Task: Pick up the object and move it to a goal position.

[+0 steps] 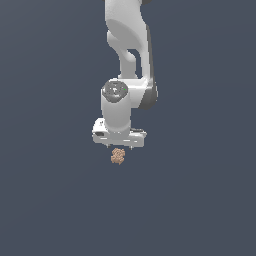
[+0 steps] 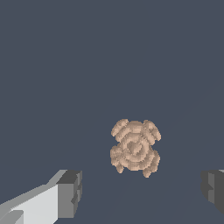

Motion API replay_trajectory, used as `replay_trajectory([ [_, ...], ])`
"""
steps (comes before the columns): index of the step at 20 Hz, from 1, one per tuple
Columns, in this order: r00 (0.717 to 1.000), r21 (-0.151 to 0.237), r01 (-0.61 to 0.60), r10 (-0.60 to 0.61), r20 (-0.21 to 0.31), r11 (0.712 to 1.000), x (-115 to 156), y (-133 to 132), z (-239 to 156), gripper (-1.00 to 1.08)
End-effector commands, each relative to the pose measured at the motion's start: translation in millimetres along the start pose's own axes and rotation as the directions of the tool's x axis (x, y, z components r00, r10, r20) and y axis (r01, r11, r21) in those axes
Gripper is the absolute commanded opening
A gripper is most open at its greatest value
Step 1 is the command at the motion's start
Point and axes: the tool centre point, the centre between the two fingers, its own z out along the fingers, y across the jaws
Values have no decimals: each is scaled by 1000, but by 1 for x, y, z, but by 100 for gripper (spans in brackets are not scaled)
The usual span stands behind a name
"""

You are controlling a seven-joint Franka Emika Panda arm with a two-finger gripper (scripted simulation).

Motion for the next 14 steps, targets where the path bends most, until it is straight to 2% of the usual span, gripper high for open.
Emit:
replay_trajectory([
  [1,1000,3,-24,24,1,1000,2,5,13,100],
  [14,999,5,-48,48,4,999,3,11,37,100],
])
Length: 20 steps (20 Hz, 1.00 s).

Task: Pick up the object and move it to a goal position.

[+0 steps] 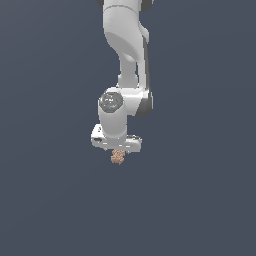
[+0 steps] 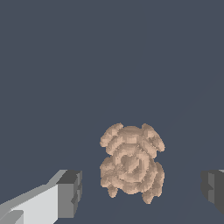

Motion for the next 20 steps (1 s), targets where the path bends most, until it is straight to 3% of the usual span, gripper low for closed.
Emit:
replay_trajectory([
  [1,1000,0,0,0,1,1000,-1,0,9,100],
  [12,1000,0,-2,2,0,1000,0,0,46,100],
  [13,1000,0,-2,2,0,1000,0,0,46,-100],
  [20,1000,0,-2,2,0,1000,0,0,46,-100],
])
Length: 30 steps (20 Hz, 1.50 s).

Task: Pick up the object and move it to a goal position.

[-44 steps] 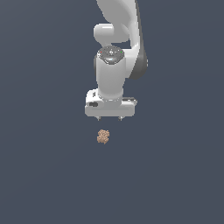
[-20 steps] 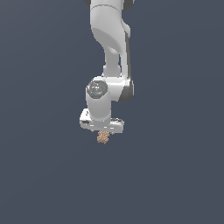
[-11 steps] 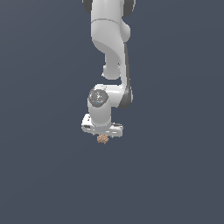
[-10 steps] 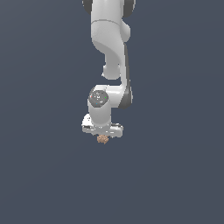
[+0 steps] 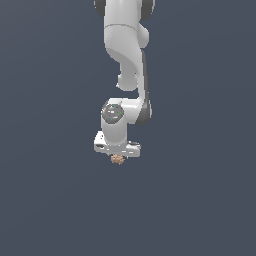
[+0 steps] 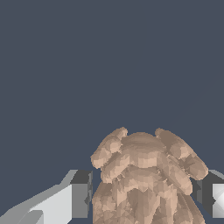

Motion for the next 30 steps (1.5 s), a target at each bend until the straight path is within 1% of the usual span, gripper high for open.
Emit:
replay_trajectory([
  [1,1000,0,-1,1,0,1000,0,1,1,-100],
  [8,1000,0,-1,1,-1,1000,1,0,-8,-100],
  [14,1000,0,-1,1,-1,1000,2,-1,-40,-100],
  [19,1000,0,-1,1,-1,1000,5,-3,-84,-100],
  [30,1000,0,-2,2,0,1000,14,-7,-205,-100],
])
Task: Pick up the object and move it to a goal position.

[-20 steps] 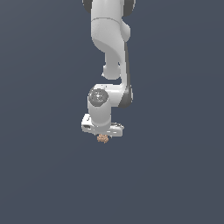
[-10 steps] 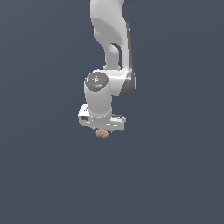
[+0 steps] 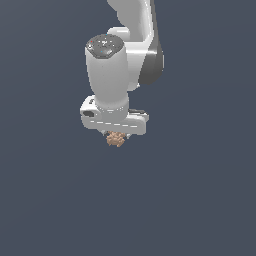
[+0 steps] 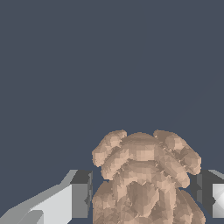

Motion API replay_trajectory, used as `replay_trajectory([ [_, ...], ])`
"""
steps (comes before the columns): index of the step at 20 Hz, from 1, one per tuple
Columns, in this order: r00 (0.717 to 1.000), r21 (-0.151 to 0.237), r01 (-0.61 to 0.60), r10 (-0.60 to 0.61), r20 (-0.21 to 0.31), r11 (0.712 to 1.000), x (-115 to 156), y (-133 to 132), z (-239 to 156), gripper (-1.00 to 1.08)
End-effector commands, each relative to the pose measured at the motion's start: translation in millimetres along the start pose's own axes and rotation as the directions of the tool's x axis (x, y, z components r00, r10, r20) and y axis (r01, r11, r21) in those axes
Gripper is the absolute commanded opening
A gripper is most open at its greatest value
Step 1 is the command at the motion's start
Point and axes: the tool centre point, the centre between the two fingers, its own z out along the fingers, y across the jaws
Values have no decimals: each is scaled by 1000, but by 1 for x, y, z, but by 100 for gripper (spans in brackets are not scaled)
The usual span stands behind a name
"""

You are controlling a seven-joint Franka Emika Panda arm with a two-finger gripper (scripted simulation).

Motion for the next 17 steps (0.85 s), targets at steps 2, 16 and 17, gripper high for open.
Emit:
replay_trajectory([
  [2,1000,0,0,0,1,1000,3,-1,-33,-100],
  [16,1000,0,0,0,1,1000,11,-4,-88,-100],
  [17,1000,0,0,0,1,1000,11,-4,-88,-100],
])
